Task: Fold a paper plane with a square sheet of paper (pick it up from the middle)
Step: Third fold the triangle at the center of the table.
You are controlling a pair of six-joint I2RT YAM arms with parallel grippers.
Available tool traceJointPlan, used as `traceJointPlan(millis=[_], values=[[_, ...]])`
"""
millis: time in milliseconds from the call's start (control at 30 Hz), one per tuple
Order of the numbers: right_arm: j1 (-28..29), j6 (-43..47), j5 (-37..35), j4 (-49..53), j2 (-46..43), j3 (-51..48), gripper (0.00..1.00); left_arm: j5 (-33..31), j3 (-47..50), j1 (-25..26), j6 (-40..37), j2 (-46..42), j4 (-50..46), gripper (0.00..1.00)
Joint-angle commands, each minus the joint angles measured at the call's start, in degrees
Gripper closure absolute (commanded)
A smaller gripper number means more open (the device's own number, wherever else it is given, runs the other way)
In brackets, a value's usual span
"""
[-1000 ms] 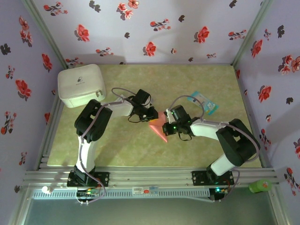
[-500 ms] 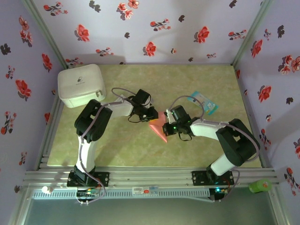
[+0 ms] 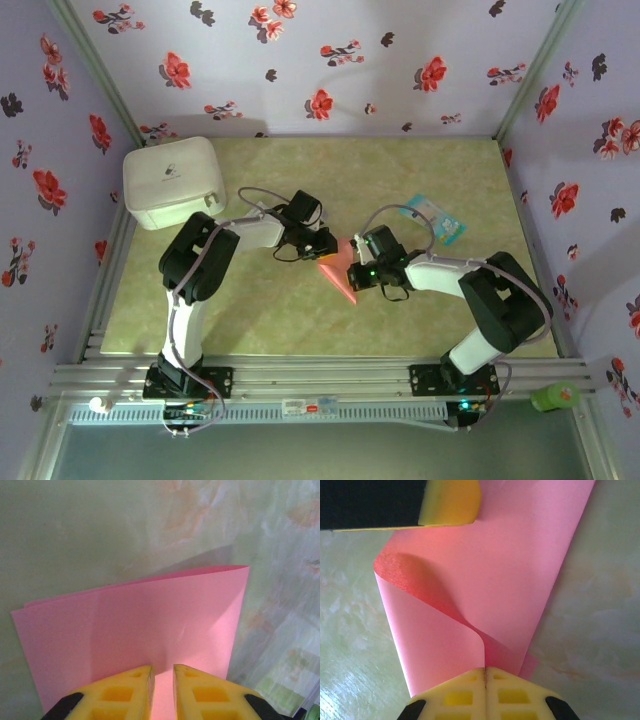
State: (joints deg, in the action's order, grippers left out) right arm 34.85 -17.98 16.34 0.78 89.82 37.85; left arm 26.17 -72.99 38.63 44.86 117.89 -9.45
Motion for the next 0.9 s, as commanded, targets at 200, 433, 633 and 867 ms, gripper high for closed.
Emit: traceJointPlan(millis=[200, 433, 633, 867], values=[[-0.31, 0.84, -1.32, 0.40, 1.97, 0.30, 1.00, -1.48, 0.49, 0.48, 0.04, 0.61, -2.89, 0.80], [-0.31, 0.86, -1.05, 0.37, 2.19, 0.01, 1.00, -1.47, -2.33, 0.50, -1.04, 0.41, -4.93, 0.79], [-0.31, 0.93, -1.31, 0.79, 2.11, -0.14, 1.00, -3.04, -6.37, 0.40, -2.67, -2.09, -8.21, 0.73], [-0.31, 0.23, -1.22, 0.03, 1.33, -1.02, 1.00, -9.52, -2.18, 0.36, -1.09, -10.91, -6.58, 0.73]])
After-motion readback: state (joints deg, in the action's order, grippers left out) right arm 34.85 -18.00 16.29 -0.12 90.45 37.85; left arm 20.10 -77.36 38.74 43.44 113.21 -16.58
